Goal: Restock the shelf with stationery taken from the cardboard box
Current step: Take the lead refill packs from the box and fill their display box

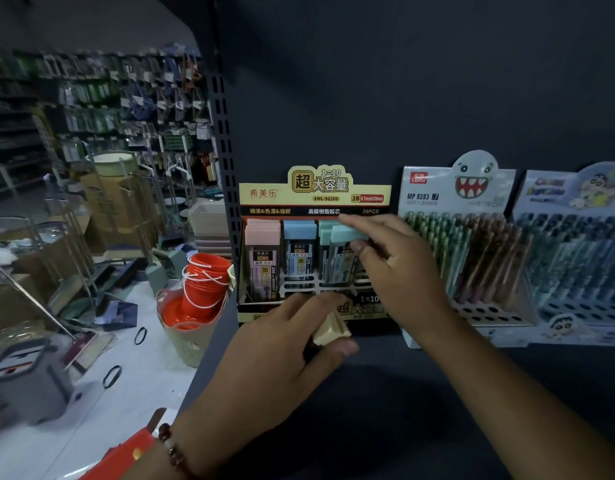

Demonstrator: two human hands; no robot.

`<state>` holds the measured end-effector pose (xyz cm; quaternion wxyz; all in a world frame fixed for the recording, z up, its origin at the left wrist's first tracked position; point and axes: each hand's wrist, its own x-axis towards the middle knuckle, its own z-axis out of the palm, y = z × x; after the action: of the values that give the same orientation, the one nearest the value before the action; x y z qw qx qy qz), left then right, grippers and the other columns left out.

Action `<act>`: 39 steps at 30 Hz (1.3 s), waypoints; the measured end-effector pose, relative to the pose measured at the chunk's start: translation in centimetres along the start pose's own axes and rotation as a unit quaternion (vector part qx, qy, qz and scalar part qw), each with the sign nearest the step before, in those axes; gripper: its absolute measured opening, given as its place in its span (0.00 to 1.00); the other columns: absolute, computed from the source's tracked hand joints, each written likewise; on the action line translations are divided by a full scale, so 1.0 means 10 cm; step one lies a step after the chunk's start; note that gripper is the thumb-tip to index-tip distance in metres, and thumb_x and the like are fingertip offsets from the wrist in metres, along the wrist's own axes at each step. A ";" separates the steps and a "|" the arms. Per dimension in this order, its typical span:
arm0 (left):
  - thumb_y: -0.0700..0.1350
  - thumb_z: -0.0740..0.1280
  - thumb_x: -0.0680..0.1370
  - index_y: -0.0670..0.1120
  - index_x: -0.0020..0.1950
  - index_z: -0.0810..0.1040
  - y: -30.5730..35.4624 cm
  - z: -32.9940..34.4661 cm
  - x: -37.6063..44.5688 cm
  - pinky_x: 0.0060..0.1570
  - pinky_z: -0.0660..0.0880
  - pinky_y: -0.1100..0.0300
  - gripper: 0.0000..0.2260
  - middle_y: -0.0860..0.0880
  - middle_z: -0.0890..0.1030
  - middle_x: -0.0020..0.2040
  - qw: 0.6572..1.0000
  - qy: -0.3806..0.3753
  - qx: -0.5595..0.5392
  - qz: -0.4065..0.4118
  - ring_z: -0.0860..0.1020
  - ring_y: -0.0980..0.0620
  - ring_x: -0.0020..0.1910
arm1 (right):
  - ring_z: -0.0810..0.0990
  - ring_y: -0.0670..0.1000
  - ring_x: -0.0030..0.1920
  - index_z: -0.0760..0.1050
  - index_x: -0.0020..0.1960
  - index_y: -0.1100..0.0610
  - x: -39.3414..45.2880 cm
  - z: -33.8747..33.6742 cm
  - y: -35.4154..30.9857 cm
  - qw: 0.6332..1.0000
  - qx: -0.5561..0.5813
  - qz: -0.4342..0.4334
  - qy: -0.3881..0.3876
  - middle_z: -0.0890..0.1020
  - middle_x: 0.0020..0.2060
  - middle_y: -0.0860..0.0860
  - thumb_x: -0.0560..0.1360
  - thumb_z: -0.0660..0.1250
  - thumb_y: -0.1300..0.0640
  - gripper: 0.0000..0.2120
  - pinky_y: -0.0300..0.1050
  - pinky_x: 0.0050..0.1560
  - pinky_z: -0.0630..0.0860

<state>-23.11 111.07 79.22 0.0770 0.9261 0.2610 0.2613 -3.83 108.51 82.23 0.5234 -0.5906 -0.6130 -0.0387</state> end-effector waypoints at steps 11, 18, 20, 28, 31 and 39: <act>0.71 0.46 0.76 0.66 0.72 0.59 0.01 -0.02 0.00 0.42 0.63 0.78 0.26 0.63 0.70 0.66 1.000 -0.009 -0.016 0.008 0.72 0.67 0.51 | 0.74 0.36 0.59 0.78 0.65 0.49 0.00 0.02 0.03 0.999 0.028 -0.002 -0.016 0.78 0.58 0.42 0.79 0.64 0.64 0.18 0.29 0.59 0.70; 0.72 0.46 0.76 0.66 0.71 0.59 0.01 -0.01 0.00 0.42 0.63 0.79 0.26 0.63 0.71 0.65 1.000 -0.009 -0.013 0.008 0.74 0.65 0.53 | 0.73 0.34 0.55 0.77 0.66 0.46 0.02 0.01 0.07 1.000 0.012 0.021 0.014 0.76 0.54 0.39 0.79 0.65 0.61 0.17 0.24 0.53 0.67; 0.72 0.46 0.76 0.66 0.71 0.59 0.00 0.00 0.00 0.42 0.64 0.78 0.26 0.63 0.71 0.65 1.000 -0.007 -0.012 0.009 0.74 0.64 0.54 | 0.73 0.34 0.52 0.77 0.65 0.47 0.03 0.02 0.08 0.999 0.014 0.025 0.027 0.75 0.53 0.39 0.79 0.65 0.62 0.17 0.23 0.51 0.66; 0.72 0.45 0.75 0.66 0.71 0.57 0.01 0.00 0.00 0.44 0.63 0.77 0.26 0.64 0.70 0.65 1.000 -0.012 -0.027 0.008 0.73 0.66 0.50 | 0.74 0.35 0.54 0.78 0.63 0.46 0.04 0.08 0.08 0.998 0.029 0.039 0.036 0.74 0.53 0.37 0.78 0.67 0.62 0.17 0.26 0.52 0.70; 0.72 0.46 0.75 0.67 0.71 0.57 0.01 0.00 0.00 0.44 0.63 0.78 0.26 0.64 0.69 0.65 1.000 -0.008 -0.024 0.009 0.74 0.65 0.52 | 0.74 0.35 0.53 0.78 0.61 0.46 0.05 0.10 0.10 0.998 0.028 0.042 0.044 0.74 0.53 0.38 0.78 0.67 0.61 0.16 0.26 0.51 0.70; 0.71 0.47 0.75 0.67 0.72 0.58 -0.02 0.02 0.00 0.45 0.64 0.78 0.26 0.64 0.69 0.66 1.000 0.000 -0.019 0.009 0.73 0.65 0.56 | 0.72 0.34 0.56 0.79 0.60 0.50 0.04 0.17 0.16 0.999 -0.010 0.035 0.029 0.72 0.54 0.40 0.77 0.68 0.62 0.14 0.23 0.56 0.68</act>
<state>-23.09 111.23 78.97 0.0922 0.9268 0.2476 0.2668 -3.52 110.36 80.84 0.5358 -0.6154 -0.5764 -0.0437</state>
